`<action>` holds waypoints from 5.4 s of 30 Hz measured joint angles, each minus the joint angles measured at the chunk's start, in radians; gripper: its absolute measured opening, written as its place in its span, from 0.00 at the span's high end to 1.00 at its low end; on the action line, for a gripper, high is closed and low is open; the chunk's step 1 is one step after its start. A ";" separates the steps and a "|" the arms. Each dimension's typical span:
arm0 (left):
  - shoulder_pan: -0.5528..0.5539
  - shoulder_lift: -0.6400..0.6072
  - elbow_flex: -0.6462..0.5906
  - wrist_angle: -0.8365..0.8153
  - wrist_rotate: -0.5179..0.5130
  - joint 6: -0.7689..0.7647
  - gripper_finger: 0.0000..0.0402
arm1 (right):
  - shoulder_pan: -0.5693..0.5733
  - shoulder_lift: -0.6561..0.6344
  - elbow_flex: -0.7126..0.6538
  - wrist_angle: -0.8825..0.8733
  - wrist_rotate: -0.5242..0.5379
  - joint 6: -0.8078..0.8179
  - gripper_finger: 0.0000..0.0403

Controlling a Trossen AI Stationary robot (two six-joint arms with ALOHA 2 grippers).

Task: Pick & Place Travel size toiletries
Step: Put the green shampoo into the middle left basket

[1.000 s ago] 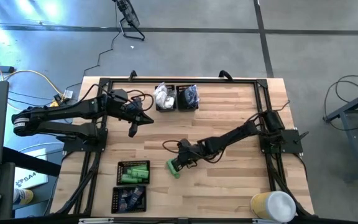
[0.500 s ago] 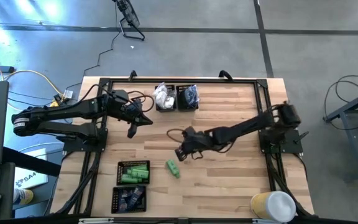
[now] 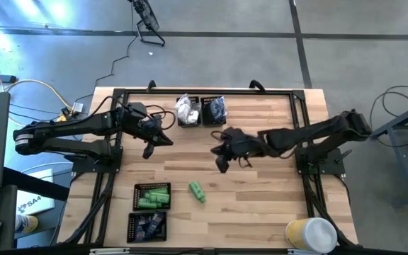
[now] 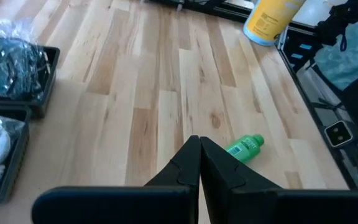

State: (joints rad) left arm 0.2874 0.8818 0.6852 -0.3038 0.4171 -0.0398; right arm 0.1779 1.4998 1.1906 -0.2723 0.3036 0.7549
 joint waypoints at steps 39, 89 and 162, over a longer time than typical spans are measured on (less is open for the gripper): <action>-0.411 0.498 0.334 -0.067 -0.320 0.127 1.00 | -0.207 -0.760 -0.766 0.479 -0.203 -0.255 0.99; -0.504 1.060 0.652 -0.236 -0.197 0.427 0.18 | -0.206 -0.758 -0.765 0.324 -0.303 -0.254 0.99; -0.504 1.035 0.654 -0.235 -0.229 0.182 0.55 | -0.206 -0.757 -0.765 0.275 -0.303 -0.254 0.99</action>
State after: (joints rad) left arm -0.2161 1.9165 1.3396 -0.5386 0.1886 0.1425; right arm -0.0284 0.7425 0.4255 0.0031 0.0010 0.5012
